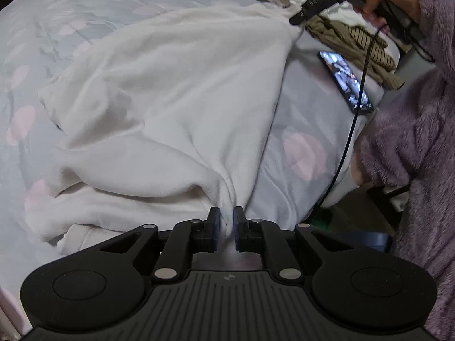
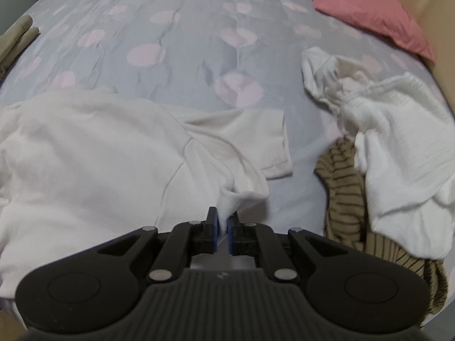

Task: Fold clothes

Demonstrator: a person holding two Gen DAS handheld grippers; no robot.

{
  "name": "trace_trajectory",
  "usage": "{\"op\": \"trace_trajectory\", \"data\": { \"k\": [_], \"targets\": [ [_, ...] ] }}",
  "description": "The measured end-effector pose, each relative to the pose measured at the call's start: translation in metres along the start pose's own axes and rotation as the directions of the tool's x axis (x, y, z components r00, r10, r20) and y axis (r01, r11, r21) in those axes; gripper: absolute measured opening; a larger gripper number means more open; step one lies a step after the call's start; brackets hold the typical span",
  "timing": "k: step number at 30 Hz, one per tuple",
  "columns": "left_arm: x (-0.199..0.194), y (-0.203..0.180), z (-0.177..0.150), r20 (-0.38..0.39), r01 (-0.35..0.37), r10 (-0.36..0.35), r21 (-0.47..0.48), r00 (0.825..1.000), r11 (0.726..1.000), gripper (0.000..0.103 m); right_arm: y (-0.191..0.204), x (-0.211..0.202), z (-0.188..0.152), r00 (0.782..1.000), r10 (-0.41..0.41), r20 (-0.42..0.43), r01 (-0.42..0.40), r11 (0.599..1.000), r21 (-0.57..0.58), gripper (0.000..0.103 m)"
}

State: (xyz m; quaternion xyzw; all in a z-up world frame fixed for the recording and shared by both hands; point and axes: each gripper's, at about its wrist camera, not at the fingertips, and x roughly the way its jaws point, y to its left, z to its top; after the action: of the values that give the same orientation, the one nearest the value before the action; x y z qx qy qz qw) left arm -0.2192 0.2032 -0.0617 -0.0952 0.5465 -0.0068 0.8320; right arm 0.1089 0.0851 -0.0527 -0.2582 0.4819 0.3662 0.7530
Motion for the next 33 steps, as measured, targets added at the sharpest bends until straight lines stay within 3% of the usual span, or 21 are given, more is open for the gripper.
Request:
{"op": "trace_trajectory", "data": {
  "k": [1, 3, 6, 8, 15, 21, 27, 29, 33],
  "targets": [
    [-0.005, 0.001, 0.003, 0.011, 0.004, -0.004, -0.003, 1.000, 1.000, 0.010, -0.001, -0.002, 0.002, 1.000, 0.013, 0.004, -0.013, 1.000, 0.003, 0.010],
    [-0.018, 0.002, 0.010, 0.043, 0.008, -0.007, -0.008, 0.999, 1.000, 0.023, -0.002, -0.012, 0.005, 0.999, 0.035, 0.024, -0.036, 0.999, 0.007, 0.014],
    [-0.036, 0.004, 0.021, 0.090, 0.010, -0.009, -0.015, 0.996, 1.000, 0.036, -0.006, -0.031, 0.012, 0.996, 0.063, 0.067, -0.064, 0.998, 0.009, 0.022],
    [-0.047, 0.009, 0.028, 0.114, -0.008, 0.011, -0.019, 0.993, 1.000, 0.040, -0.010, -0.044, 0.018, 0.992, 0.078, 0.103, -0.080, 0.997, 0.017, 0.027],
    [-0.058, 0.059, 0.065, 0.182, -0.096, 0.115, -0.109, 0.977, 0.989, 0.041, -0.019, -0.047, 0.038, 0.981, 0.121, 0.153, -0.127, 0.991, 0.034, 0.028],
    [-0.033, 0.108, 0.102, 0.265, -0.205, 0.236, -0.141, 0.935, 0.969, 0.042, -0.012, -0.024, 0.055, 0.976, 0.160, 0.146, -0.164, 0.986, 0.016, 0.035],
    [0.016, 0.158, 0.130, 0.224, -0.289, 0.312, -0.128, 0.923, 0.949, 0.042, -0.005, 0.005, 0.072, 0.977, 0.182, 0.110, -0.183, 0.983, -0.003, 0.037],
    [0.035, 0.170, 0.135, 0.194, -0.309, 0.322, -0.094, 0.927, 0.946, 0.042, -0.006, 0.012, 0.077, 0.975, 0.191, 0.109, -0.192, 0.981, -0.006, 0.042],
    [0.062, 0.193, 0.137, 0.116, -0.291, 0.306, -0.125, 0.945, 0.948, 0.042, -0.010, 0.028, 0.086, 0.970, 0.222, 0.095, -0.224, 0.975, 0.011, 0.044]
  ]
}}
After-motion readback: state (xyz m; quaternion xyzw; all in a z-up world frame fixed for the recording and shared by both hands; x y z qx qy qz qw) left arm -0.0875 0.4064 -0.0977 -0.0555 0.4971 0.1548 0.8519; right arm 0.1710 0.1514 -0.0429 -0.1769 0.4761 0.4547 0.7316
